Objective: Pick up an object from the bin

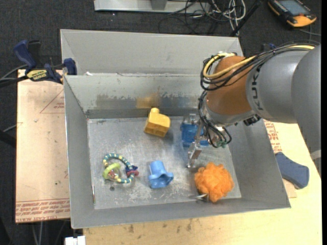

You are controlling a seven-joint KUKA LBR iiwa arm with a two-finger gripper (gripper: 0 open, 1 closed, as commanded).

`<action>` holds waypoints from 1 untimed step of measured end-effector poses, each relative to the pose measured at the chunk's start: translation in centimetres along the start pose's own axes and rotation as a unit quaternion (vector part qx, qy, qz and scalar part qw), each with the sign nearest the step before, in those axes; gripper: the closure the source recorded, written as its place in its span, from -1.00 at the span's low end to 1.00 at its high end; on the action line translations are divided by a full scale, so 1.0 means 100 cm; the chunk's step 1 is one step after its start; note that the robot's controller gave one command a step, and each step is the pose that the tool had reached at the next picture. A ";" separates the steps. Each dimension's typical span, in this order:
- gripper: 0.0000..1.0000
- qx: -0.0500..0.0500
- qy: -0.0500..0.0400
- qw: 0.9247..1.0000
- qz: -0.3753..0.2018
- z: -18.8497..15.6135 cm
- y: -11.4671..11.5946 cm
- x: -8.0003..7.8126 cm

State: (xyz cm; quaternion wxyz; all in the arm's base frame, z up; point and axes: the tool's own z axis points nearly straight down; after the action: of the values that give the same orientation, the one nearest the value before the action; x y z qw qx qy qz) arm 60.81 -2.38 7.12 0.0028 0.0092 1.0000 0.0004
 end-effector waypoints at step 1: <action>-1.00 -0.001 0.003 1.000 -0.004 0.004 -0.002 -0.009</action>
Offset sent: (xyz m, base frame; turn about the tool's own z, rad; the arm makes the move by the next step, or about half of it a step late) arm 0.0000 0.0000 0.0000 0.0000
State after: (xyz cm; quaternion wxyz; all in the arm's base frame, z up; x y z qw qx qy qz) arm 61.74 -2.56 6.71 -0.0001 0.0048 1.0000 0.0013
